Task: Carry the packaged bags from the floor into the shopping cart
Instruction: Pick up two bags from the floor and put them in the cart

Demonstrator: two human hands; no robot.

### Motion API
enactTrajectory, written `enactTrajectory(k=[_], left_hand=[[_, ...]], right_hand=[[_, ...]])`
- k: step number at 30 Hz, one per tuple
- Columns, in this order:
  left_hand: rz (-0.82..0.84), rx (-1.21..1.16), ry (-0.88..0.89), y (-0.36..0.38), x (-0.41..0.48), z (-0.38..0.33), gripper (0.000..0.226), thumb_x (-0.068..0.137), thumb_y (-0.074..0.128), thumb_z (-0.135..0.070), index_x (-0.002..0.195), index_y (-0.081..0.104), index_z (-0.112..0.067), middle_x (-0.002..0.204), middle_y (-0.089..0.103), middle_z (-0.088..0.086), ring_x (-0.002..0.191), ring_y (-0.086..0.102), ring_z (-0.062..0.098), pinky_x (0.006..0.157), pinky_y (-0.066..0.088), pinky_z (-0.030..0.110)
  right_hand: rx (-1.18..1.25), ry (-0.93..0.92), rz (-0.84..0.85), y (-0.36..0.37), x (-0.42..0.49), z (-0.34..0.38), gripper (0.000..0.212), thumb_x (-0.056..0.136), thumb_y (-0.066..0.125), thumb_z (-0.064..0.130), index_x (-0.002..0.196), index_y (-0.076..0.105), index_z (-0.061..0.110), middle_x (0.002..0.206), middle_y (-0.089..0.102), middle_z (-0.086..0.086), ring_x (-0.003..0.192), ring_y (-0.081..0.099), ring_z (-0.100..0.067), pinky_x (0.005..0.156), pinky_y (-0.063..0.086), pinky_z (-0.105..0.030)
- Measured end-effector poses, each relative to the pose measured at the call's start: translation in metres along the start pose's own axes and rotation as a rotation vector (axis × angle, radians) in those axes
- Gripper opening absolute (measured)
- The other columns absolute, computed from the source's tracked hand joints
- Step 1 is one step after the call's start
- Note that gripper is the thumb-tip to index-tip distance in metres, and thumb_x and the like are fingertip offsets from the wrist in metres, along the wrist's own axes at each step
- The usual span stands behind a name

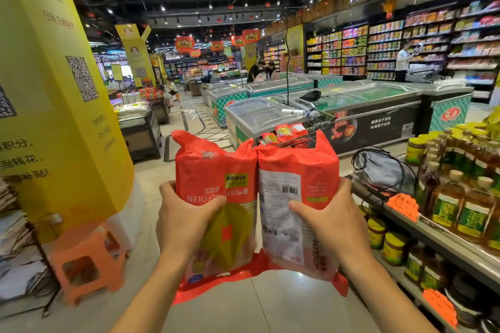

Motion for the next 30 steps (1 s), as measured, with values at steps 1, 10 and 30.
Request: enactTrajectory(k=[1, 10, 30], left_hand=[[-0.003, 0.0, 0.003, 0.011, 0.01, -0.003, 0.081, 0.065, 0.094, -0.047, 0.124, 0.041, -0.027, 0.118, 0.065, -0.001, 0.102, 0.067, 0.026, 0.091, 0.057, 0.05], [0.022, 0.016, 0.002, 0.097, 0.094, -0.004, 0.08, 0.065, 0.093, -0.05, 0.12, 0.038, -0.03, 0.109, 0.06, -0.007, 0.097, 0.064, 0.023, 0.09, 0.057, 0.047], [0.209, -0.1, 0.004, 0.265, 0.372, 0.047, 0.08, 0.065, 0.094, -0.046, 0.12, 0.04, -0.027, 0.115, 0.063, -0.002, 0.101, 0.066, 0.029, 0.092, 0.054, 0.048]], right_hand=[[0.005, -0.001, 0.003, 0.003, 0.015, -0.001, 0.075, 0.064, 0.086, 0.058, 0.115, 0.038, 0.03, 0.114, 0.064, 0.002, 0.109, 0.064, -0.03, 0.081, 0.047, -0.039], [-0.034, 0.0, 0.004, 0.027, 0.124, -0.02, 0.075, 0.065, 0.084, 0.062, 0.113, 0.036, 0.03, 0.113, 0.062, 0.004, 0.104, 0.064, -0.028, 0.085, 0.052, -0.043], [-0.153, 0.077, -0.17, 0.162, 0.338, -0.003, 0.068, 0.062, 0.083, 0.061, 0.106, 0.039, 0.034, 0.099, 0.061, 0.013, 0.093, 0.064, -0.024, 0.082, 0.052, -0.043]])
Point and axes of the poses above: each hand's wrist, its own x-axis towards the middle knuckle, its own y-axis out of the palm, z = x × y, the point moved 10 cm from there along x, towards the middle knuckle
